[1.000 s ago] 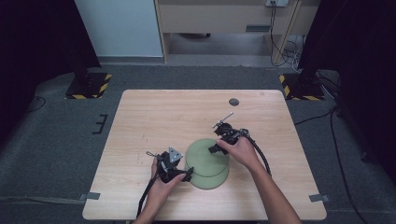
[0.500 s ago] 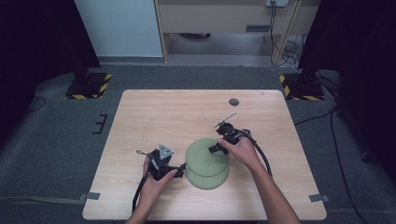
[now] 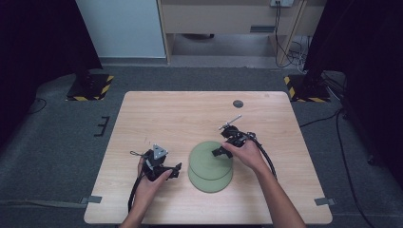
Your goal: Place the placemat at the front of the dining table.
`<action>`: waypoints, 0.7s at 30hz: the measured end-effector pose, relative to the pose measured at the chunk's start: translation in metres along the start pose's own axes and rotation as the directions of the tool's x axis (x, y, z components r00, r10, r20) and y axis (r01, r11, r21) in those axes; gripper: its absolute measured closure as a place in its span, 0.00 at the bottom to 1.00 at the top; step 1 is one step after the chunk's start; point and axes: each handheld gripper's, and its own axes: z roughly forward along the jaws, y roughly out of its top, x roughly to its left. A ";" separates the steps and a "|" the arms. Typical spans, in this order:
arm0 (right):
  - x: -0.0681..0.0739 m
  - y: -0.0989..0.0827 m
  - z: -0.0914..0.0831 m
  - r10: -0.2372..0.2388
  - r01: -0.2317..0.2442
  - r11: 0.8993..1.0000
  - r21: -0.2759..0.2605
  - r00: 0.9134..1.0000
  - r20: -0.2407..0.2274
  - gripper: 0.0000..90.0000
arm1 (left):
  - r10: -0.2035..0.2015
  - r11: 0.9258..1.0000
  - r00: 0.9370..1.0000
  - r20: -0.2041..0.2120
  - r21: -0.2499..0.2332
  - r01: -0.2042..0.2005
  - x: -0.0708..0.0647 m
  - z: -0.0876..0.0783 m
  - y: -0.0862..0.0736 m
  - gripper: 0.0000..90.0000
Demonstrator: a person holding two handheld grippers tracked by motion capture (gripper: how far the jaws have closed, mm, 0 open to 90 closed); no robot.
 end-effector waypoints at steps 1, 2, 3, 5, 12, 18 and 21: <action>-0.001 0.000 0.000 0.002 -0.002 1.000 -0.003 1.000 -0.008 0.26 | -0.007 1.000 1.000 -0.005 0.004 0.007 0.005 -0.001 -0.001 0.04; -0.001 0.000 0.000 0.002 -0.002 1.000 -0.003 1.000 -0.008 0.26 | -0.007 1.000 1.000 -0.005 0.004 0.007 0.005 -0.001 -0.001 0.04; 0.001 0.000 0.001 -0.011 0.011 1.000 0.000 1.000 0.001 0.19 | -0.015 1.000 1.000 -0.007 0.002 0.015 0.007 -0.002 -0.002 0.04; 0.002 0.000 0.002 -0.016 0.016 1.000 0.001 1.000 0.011 0.18 | -0.017 1.000 1.000 -0.007 -0.001 0.017 0.008 -0.002 -0.002 0.04; 0.006 -0.001 0.004 -0.052 0.052 0.999 0.005 0.997 0.048 0.19 | -0.019 1.000 1.000 -0.007 -0.002 0.019 0.009 -0.002 -0.002 0.04; 0.002 -0.004 0.000 -0.037 0.037 0.999 -0.020 0.999 0.012 0.32 | -0.018 1.000 1.000 -0.008 0.001 0.018 0.009 -0.002 -0.002 0.04; -0.001 -0.006 -0.002 -0.029 0.030 0.999 -0.033 1.000 0.006 0.37 | -0.017 1.000 1.000 -0.009 0.000 0.017 0.008 -0.002 -0.002 0.04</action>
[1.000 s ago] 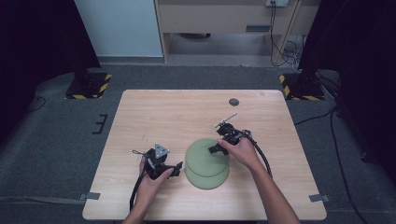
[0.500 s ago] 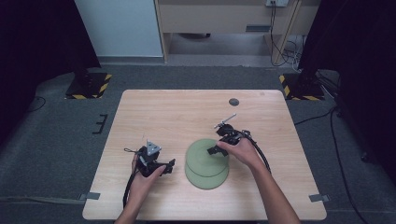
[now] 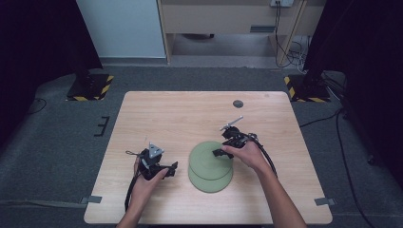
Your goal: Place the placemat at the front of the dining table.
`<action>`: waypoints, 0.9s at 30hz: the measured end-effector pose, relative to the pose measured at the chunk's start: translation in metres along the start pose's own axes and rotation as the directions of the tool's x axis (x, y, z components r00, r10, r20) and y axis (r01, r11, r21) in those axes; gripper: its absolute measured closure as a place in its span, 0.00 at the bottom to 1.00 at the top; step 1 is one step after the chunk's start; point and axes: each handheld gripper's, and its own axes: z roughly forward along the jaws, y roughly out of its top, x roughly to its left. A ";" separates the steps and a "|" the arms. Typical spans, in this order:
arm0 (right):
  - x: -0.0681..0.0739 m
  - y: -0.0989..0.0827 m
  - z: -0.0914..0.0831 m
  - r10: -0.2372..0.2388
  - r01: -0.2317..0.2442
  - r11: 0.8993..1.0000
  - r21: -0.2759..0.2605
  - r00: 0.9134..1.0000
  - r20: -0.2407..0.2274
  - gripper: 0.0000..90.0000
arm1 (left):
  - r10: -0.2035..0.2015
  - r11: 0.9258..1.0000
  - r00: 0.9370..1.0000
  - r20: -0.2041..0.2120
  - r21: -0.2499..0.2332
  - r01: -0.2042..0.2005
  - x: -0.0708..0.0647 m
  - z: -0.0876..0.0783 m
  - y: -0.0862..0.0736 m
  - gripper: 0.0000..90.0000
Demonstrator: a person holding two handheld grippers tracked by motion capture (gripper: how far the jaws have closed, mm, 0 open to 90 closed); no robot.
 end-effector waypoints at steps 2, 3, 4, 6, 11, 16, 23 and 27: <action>-0.002 -0.001 -0.001 0.011 -0.011 1.000 -0.013 1.000 -0.006 0.40 | -0.001 1.000 1.000 0.000 0.000 0.001 0.000 0.000 0.000 0.04; -0.002 -0.001 -0.001 0.011 -0.011 1.000 -0.013 1.000 -0.006 0.40 | -0.001 1.000 1.000 0.000 0.000 0.001 0.000 0.000 0.000 0.04; -0.003 -0.001 -0.001 0.017 -0.017 1.000 -0.013 1.000 -0.008 0.41 | -0.001 1.000 1.000 0.000 0.000 0.001 0.000 0.000 0.000 0.04; -0.004 -0.001 -0.002 0.016 -0.016 1.000 -0.014 1.000 -0.007 0.43 | -0.002 1.000 1.000 -0.002 -0.001 0.002 0.000 0.000 0.000 0.04; -0.005 -0.001 -0.004 0.012 -0.012 1.000 -0.016 1.000 -0.001 0.47 | 0.000 1.000 1.000 -0.002 0.000 0.000 0.000 0.000 0.000 0.04; -0.006 -0.001 -0.007 0.001 -0.001 1.000 -0.027 1.000 0.013 0.53 | -0.001 1.000 1.000 -0.004 0.000 0.001 0.000 0.000 0.000 0.05; -0.007 -0.002 -0.008 0.000 0.001 1.000 -0.030 1.000 0.022 0.58 | 0.006 1.000 1.000 -0.005 0.007 -0.006 -0.001 0.001 0.000 0.05; -0.007 -0.002 -0.008 -0.005 0.006 1.000 -0.030 1.000 0.023 0.59 | 0.003 1.000 1.000 -0.007 0.006 -0.003 -0.001 0.001 0.000 0.05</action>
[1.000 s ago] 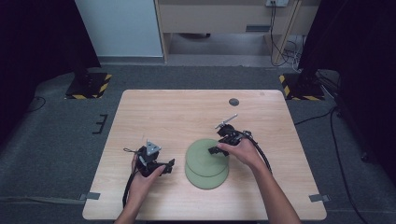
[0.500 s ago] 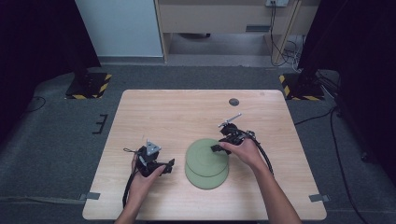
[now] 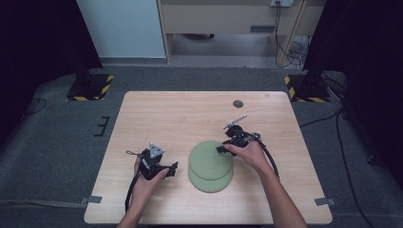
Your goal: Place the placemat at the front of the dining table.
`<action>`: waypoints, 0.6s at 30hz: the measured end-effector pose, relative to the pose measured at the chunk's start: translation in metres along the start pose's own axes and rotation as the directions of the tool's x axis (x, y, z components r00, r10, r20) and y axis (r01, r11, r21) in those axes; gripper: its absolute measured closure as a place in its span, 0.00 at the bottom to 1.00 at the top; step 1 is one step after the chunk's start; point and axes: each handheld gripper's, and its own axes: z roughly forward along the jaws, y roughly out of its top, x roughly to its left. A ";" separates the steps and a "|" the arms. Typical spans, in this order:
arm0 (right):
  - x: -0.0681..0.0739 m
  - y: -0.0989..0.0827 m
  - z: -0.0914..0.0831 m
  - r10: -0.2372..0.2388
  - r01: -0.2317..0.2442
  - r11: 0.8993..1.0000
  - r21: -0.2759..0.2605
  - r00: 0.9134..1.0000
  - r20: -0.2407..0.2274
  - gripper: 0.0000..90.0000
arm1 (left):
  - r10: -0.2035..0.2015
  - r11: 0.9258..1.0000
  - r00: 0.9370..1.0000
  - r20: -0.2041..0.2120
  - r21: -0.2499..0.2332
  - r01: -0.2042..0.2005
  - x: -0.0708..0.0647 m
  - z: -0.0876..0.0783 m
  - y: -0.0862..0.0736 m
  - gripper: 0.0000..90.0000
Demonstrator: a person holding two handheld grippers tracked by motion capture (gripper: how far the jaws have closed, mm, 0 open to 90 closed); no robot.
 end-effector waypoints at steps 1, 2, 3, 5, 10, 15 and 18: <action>0.000 0.000 0.000 -0.002 0.002 1.000 0.000 1.000 0.000 0.59 | -0.002 1.000 1.000 -0.001 -0.001 0.002 0.000 0.000 0.000 0.05; 0.000 0.000 0.000 -0.005 0.005 1.000 0.000 1.000 0.002 0.59 | -0.003 1.000 1.000 -0.001 -0.001 0.003 0.000 0.000 0.000 0.05; 0.000 0.000 0.000 -0.008 0.008 1.000 0.001 1.000 0.003 0.59 | -0.003 1.000 1.000 -0.001 -0.001 0.003 0.001 0.000 0.000 0.05; 0.000 0.000 0.000 -0.010 0.010 1.000 0.001 1.000 0.004 0.59 | -0.003 1.000 1.000 -0.001 0.000 0.003 0.001 0.000 0.000 0.05; 0.001 0.001 0.000 -0.008 0.008 1.000 -0.003 1.000 0.014 0.59 | 0.001 1.000 1.000 -0.002 0.002 -0.001 0.000 0.000 0.000 0.05; 0.000 0.003 0.001 -0.005 0.005 1.000 -0.005 1.000 0.026 0.59 | 0.000 1.000 1.000 -0.004 0.003 0.000 0.000 0.000 0.000 0.05; -0.001 0.003 0.001 -0.003 0.003 1.000 -0.010 1.000 0.030 0.59 | 0.000 1.000 1.000 -0.004 0.003 0.000 0.000 0.000 0.000 0.05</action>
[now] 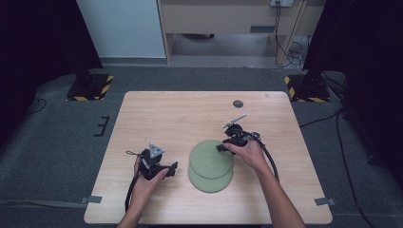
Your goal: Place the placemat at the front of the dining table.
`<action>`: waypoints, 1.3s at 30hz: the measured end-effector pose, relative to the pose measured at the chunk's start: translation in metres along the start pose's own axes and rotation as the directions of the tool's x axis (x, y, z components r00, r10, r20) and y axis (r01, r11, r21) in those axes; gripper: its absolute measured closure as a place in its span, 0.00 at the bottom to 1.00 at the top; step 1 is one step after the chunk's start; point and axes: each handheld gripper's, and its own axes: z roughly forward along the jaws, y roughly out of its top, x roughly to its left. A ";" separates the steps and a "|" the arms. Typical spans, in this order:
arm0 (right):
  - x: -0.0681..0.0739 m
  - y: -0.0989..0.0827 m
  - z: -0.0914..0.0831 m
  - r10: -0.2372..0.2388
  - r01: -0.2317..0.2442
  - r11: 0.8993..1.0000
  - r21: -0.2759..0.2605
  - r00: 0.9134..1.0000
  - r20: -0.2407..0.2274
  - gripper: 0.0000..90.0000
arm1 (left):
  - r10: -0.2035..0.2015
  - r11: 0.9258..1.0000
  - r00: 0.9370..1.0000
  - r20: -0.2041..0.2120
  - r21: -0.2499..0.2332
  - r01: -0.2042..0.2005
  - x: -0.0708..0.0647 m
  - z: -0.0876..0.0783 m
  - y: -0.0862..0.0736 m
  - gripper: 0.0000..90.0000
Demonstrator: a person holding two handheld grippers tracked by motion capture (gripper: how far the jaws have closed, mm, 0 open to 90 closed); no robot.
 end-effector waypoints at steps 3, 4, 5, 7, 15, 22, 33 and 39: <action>-0.001 0.000 0.000 0.008 -0.008 1.000 -0.004 1.000 -0.007 0.59 | 0.002 1.000 1.000 0.001 0.000 -0.002 0.000 0.000 0.000 0.05; -0.001 -0.001 0.000 0.010 -0.010 1.000 -0.006 1.000 -0.007 0.59 | 0.001 1.000 1.000 0.000 0.000 -0.001 0.000 0.000 0.000 0.05; -0.001 -0.001 0.000 0.010 -0.010 1.000 -0.006 1.000 -0.007 0.59 | 0.002 1.000 1.000 0.000 0.001 -0.002 0.000 0.000 0.000 0.05; -0.002 -0.001 -0.002 0.022 -0.022 1.000 -0.017 1.000 -0.007 0.62 | 0.003 1.000 1.000 0.001 0.002 -0.003 0.000 0.000 0.000 0.05; -0.010 -0.006 -0.005 0.059 -0.060 0.998 -0.020 0.998 -0.017 0.65 | 0.006 1.000 1.000 0.001 0.003 -0.006 -0.001 0.000 0.000 0.05; -0.015 -0.007 -0.003 0.091 -0.092 0.995 -0.030 0.995 -0.038 0.61 | 0.007 1.000 1.000 0.002 0.006 -0.007 -0.001 0.001 0.000 0.05; -0.023 -0.015 0.000 0.158 -0.166 0.985 -0.050 0.978 -0.133 0.58 | 0.011 1.000 1.000 0.002 0.011 -0.011 -0.002 0.002 0.000 0.05; -0.020 -0.014 0.001 0.152 -0.160 0.986 -0.040 0.976 -0.153 0.57 | 0.015 1.000 1.000 0.002 0.013 -0.015 -0.003 0.002 0.000 0.05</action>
